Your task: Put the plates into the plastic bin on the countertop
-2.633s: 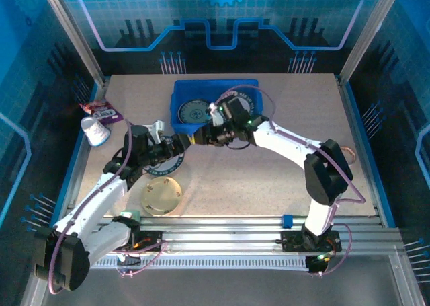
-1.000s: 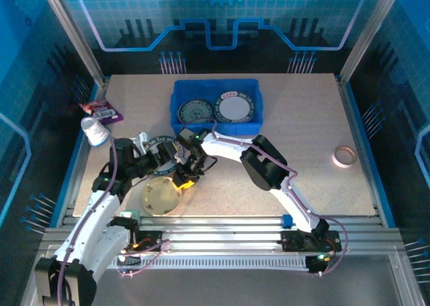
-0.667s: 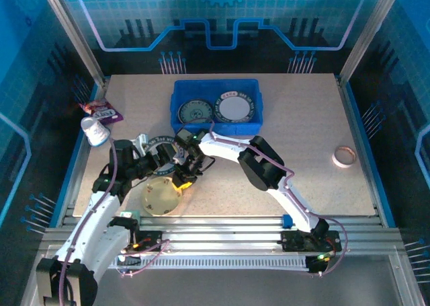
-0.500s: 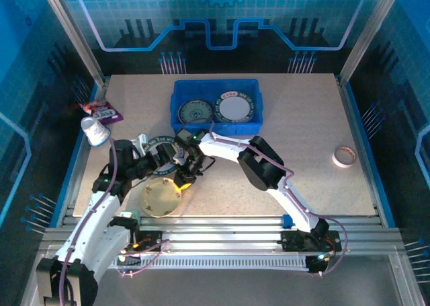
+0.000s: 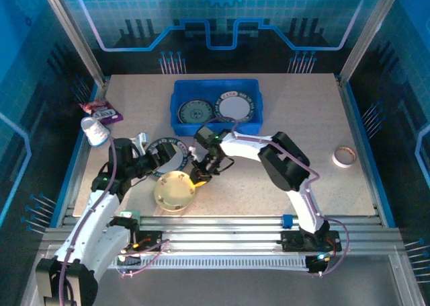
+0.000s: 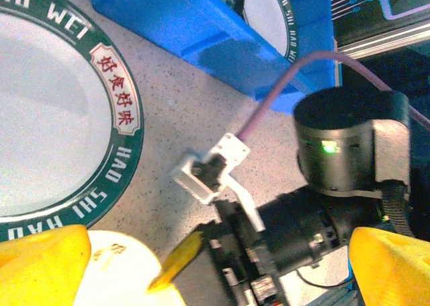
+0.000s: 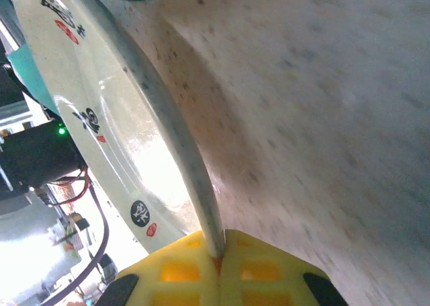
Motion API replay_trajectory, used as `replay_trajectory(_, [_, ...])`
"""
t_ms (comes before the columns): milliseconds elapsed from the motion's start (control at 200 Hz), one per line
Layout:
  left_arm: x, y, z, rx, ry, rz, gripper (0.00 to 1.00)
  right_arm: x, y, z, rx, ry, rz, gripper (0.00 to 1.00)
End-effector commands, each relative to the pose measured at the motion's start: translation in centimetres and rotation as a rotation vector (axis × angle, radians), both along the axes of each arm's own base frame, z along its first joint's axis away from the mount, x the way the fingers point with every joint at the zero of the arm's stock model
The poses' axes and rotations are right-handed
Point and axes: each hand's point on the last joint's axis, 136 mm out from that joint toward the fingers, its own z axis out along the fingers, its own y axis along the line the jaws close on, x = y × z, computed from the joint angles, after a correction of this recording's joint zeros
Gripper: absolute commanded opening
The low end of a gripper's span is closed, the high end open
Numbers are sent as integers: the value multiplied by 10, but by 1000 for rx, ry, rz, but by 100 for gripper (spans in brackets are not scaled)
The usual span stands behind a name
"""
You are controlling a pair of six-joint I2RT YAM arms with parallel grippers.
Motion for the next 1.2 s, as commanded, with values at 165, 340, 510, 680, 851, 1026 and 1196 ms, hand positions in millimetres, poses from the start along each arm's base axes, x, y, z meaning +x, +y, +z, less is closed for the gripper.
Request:
replay_trajectory(165, [10,-2,16,16,-36,-34,99,29,-52,50,76,-65,-188,0])
replay_trajectory(340, [15,-13,13,11,-46,-61,99,58,-85,84,117,-108,-307,0])
replay_trajectory(510, [25,-38,4,8,-25,-119,87,73,-93,111,160,-144,-331,0])
replay_trajectory(680, [38,-56,-2,-4,-7,-150,41,75,-90,125,195,-156,-329,0])
replay_trajectory(851, [43,-59,-2,-25,-13,-157,0,82,-94,130,216,-161,-356,0])
replay_trajectory(1026, [40,-72,16,-95,-66,-224,0,98,-101,130,230,-206,-395,27])
replay_trajectory(1196, [37,-82,24,-154,-62,-277,0,118,-100,128,254,-216,-427,20])
